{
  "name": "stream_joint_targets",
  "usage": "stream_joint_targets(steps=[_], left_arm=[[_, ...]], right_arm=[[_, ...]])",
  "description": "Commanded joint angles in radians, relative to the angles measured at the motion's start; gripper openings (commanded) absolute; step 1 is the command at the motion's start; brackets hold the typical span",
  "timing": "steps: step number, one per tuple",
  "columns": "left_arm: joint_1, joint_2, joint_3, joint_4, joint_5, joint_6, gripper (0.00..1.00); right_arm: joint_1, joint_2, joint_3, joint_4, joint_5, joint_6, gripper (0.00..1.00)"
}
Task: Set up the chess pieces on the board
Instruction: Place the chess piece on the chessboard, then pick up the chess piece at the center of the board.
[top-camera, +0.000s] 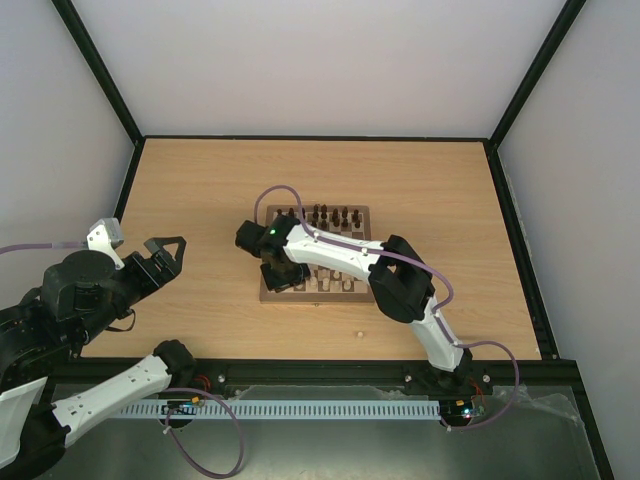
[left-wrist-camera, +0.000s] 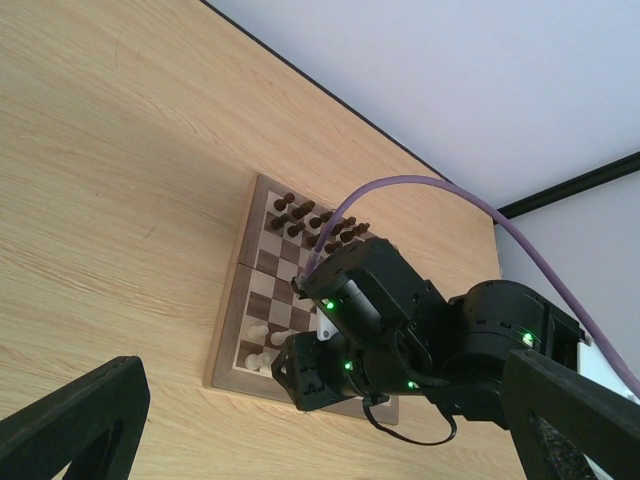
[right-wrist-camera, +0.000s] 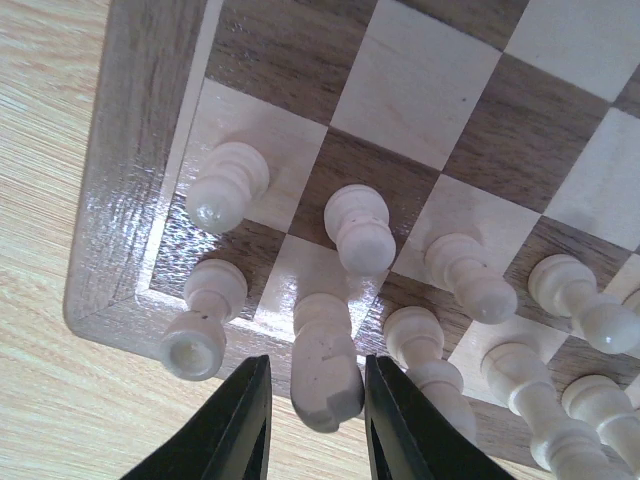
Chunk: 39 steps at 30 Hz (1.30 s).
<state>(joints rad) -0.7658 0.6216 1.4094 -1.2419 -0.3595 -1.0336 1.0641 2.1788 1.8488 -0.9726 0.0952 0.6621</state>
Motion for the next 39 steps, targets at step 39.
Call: stream_joint_targets(steps=[39], left_arm=[[-0.009,0.065,-0.064,0.11,0.075,0.047,0.99]], right_arm=[[-0.002,-0.81,-0.959,0.183,-0.002,0.366,0.56]])
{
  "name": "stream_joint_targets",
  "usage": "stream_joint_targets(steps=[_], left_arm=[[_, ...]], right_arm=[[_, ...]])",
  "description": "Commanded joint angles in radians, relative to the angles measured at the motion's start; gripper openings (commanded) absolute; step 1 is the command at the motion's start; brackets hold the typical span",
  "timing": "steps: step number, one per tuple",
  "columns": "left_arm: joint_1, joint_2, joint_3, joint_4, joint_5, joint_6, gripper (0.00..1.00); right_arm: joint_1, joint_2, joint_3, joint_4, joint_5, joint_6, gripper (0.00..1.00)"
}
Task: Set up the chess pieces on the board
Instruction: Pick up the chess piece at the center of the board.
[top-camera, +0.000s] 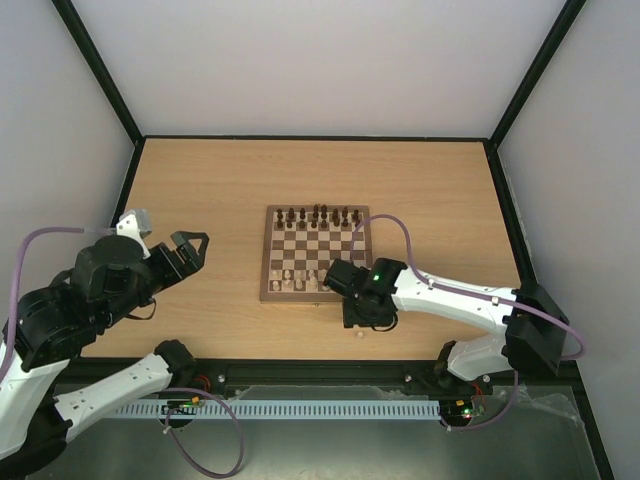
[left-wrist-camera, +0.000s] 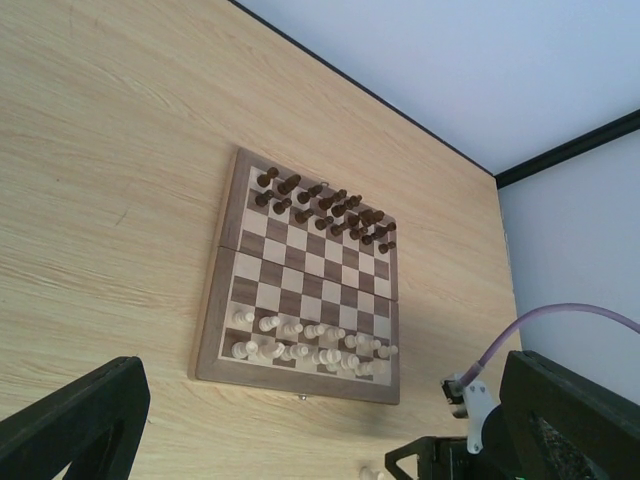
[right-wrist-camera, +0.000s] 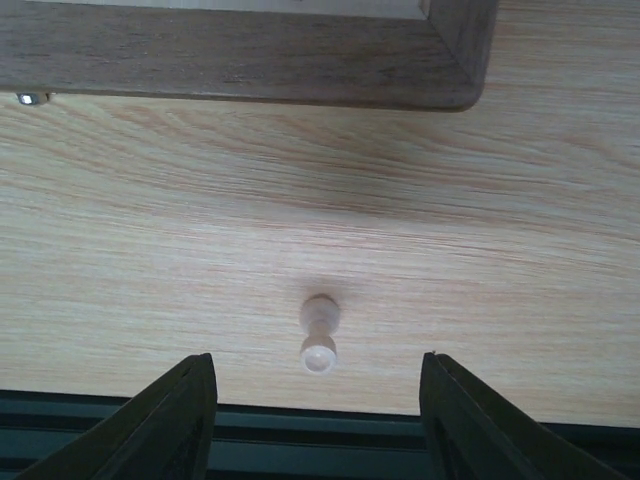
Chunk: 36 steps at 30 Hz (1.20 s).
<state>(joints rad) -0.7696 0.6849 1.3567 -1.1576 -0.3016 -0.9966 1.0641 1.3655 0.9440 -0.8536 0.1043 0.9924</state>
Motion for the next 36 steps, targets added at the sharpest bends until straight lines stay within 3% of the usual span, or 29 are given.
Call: stream_joint_targets(steps=[1,4,24,36], left_arm=[[-0.005,0.0,-0.013,0.025,0.018,0.009,0.99],[-0.005,-0.009,-0.016,0.018,0.017,0.0,0.99],[-0.005,-0.031,-0.058,0.029,0.018,-0.009,0.99],[-0.005,-0.038,-0.078,0.035,0.021,-0.015,0.99]], right_arm=[[-0.001,0.005,-0.072,0.081,-0.022,0.037,0.54],[-0.002,0.011,-0.107,0.114,-0.036,0.038,0.48],[0.045,0.082,-0.143,0.136,-0.073,0.049,0.38],[0.059,0.086,-0.157,0.131,-0.072,0.069,0.21]])
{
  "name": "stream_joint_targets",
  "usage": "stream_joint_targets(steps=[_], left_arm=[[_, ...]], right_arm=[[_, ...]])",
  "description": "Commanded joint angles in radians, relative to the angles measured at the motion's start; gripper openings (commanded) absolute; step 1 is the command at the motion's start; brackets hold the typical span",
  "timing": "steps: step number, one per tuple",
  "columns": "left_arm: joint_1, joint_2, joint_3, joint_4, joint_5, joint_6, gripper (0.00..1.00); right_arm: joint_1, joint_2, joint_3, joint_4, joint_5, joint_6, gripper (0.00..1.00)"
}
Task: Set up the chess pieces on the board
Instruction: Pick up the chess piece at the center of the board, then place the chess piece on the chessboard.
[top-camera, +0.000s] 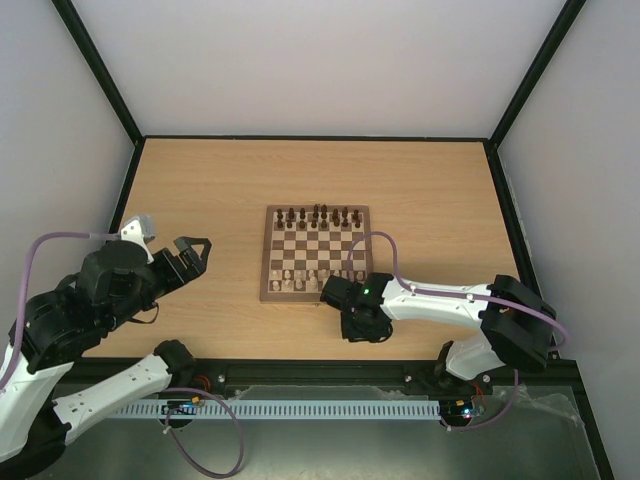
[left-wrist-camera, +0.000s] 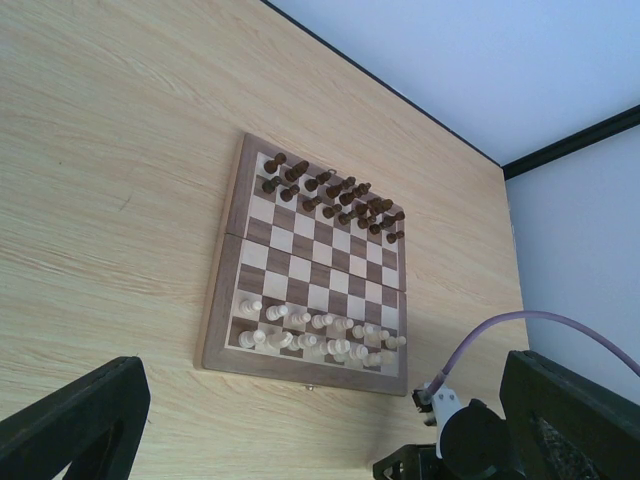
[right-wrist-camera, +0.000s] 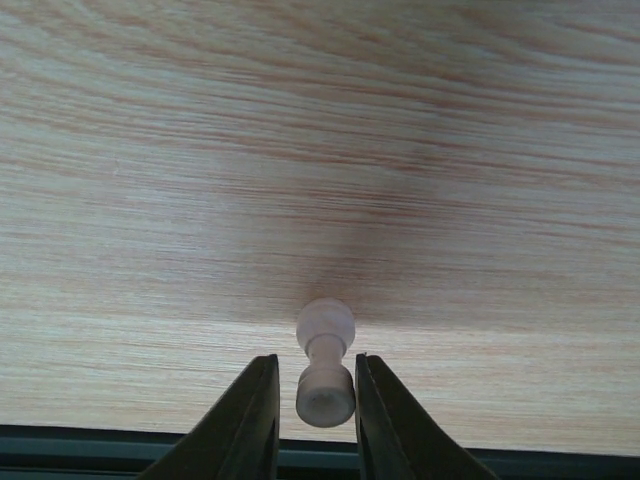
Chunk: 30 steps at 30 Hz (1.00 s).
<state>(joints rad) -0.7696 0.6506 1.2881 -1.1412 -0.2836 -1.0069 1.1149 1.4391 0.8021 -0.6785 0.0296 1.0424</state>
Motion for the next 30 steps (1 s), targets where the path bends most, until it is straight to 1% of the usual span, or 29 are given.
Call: stream_joint_targets(steps=[1,3,8,15,21,25,30], left_arm=[[-0.005,-0.005,-0.009,0.018,0.003,-0.004,0.99],[-0.004,-0.004,-0.01,0.018,0.003,-0.005,0.99],[-0.005,-0.007,-0.012,0.021,0.001,-0.006,0.99],[-0.005,-0.016,-0.016,0.015,0.0,-0.008,0.99],[-0.005,-0.019,-0.014,0.017,0.003,-0.012,0.99],[-0.005,-0.02,-0.013,0.015,0.0,-0.008,0.99],[-0.005,-0.017,-0.008,0.017,0.0,-0.005,0.99]], right_arm=[[0.008,0.014,-0.014,-0.045,0.005,0.019,0.17],[0.008,0.014,-0.005,-0.051,0.012,0.019,0.14],[-0.007,0.013,0.041,-0.087,0.046,0.01,0.13],[-0.107,-0.004,0.133,-0.166,0.087,-0.072,0.12],[-0.229,0.012,0.219,-0.23,0.088,-0.171,0.13],[-0.298,0.028,0.246,-0.233,0.088,-0.227,0.13],[-0.345,0.071,0.275,-0.207,0.081,-0.284,0.13]])
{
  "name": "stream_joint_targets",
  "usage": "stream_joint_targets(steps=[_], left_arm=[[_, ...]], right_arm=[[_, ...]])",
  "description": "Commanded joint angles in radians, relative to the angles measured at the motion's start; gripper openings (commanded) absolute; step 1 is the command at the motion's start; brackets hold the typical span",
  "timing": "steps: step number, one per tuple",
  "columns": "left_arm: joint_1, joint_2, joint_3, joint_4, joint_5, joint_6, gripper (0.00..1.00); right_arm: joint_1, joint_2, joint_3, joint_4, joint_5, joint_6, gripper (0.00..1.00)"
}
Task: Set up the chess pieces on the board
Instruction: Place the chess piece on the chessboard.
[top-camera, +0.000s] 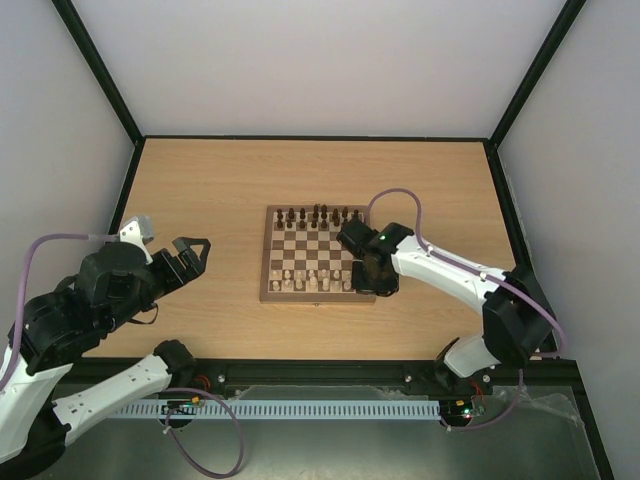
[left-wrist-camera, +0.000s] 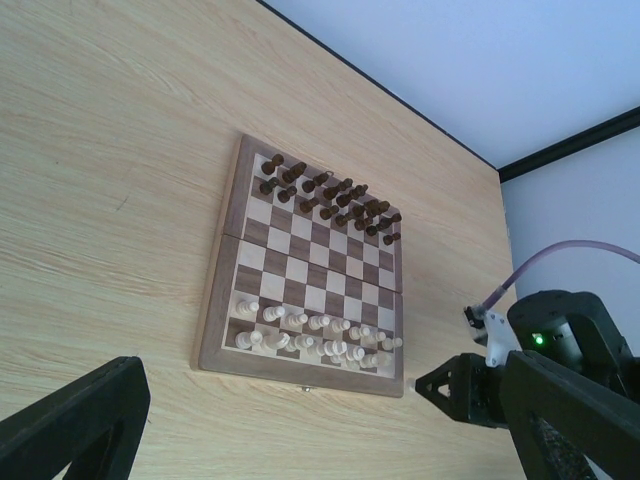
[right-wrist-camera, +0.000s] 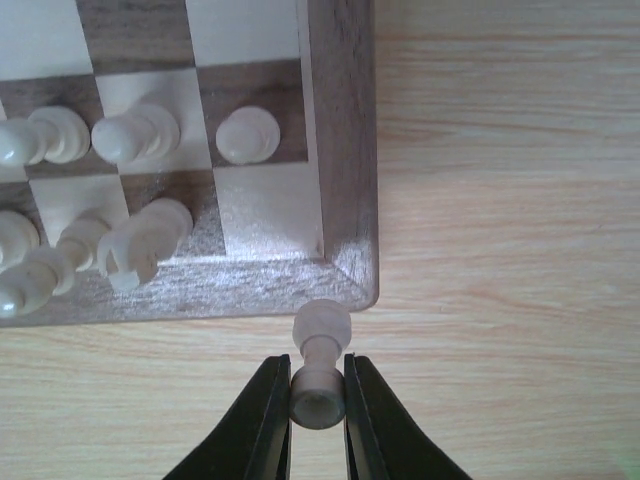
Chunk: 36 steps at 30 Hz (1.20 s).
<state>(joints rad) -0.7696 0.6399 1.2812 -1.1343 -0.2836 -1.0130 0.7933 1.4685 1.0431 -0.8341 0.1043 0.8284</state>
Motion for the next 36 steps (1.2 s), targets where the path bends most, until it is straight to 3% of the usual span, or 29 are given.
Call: stream_joint_targets(steps=[1,36], left_arm=[[-0.005,-0.004,0.0,0.009,0.0,0.002,0.99],[-0.005,-0.008,0.001,0.0,-0.009,-0.004,0.99]], right_arm=[[-0.025,0.054,0.039,-0.047,0.006,-0.079,0.13],[-0.055,0.191,0.096,0.033,-0.03,-0.143,0.16]])
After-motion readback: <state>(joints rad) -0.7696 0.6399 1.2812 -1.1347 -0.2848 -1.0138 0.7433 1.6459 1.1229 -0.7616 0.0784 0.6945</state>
